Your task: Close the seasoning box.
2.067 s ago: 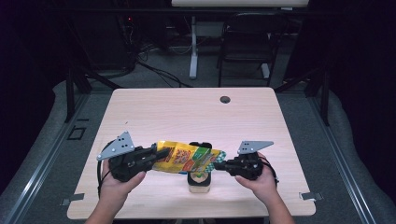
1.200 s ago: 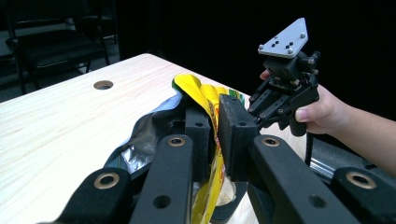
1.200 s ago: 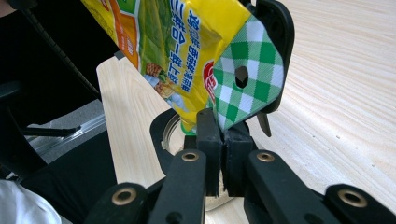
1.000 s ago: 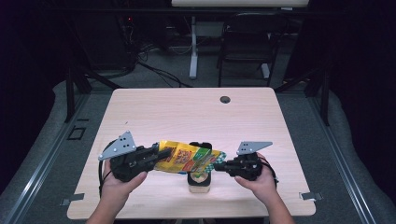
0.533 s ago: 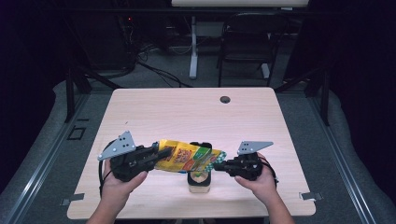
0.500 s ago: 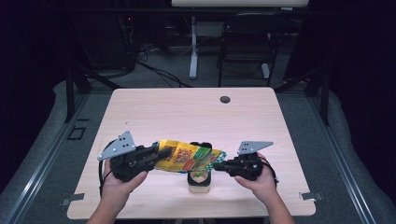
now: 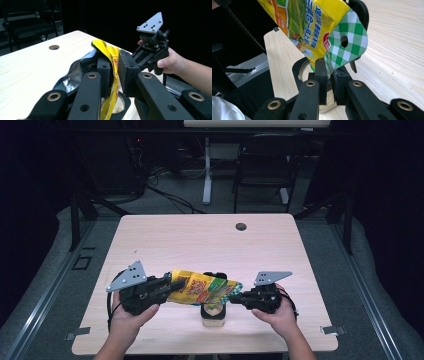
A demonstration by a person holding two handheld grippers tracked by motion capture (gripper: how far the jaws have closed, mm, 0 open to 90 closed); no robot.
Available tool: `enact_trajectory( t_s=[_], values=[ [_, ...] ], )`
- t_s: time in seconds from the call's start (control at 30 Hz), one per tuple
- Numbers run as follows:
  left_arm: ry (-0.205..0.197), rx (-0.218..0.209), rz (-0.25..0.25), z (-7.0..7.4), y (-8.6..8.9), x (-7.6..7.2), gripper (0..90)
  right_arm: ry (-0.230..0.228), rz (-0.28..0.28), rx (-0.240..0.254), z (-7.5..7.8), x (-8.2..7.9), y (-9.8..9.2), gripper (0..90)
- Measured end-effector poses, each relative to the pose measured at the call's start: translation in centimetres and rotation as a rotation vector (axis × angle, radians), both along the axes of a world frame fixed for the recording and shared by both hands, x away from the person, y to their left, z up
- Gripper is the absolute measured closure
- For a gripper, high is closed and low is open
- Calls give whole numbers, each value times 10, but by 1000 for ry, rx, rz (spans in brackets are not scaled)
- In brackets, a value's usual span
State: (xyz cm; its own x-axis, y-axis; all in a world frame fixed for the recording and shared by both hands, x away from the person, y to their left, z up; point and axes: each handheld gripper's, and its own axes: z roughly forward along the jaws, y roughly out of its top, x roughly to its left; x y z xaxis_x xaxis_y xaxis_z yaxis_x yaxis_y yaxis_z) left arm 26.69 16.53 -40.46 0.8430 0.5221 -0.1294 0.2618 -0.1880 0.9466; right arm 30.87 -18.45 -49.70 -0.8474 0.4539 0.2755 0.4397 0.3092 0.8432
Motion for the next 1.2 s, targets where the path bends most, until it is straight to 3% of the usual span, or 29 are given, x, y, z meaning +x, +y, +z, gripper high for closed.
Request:
enact_trajectory(
  t_s=[0.4, 0.67, 0.93, 1.2],
  values=[
    [13, 6, 11, -1, 2, 3, 793, 9, 25, 23, 3, -1, -5, 882],
    [8, 8, 13, 0, 3, 2, 793, 23, 38, 10, 2, 0, -3, 889],
    [2, 3, 7, 2, 3, 0, 792, 17, 23, -13, -1, -1, 5, 881],
    [9, 1, 11, -1, 3, 2, 791, 6, 1, 8, 1, -1, 1, 874]
  ],
)
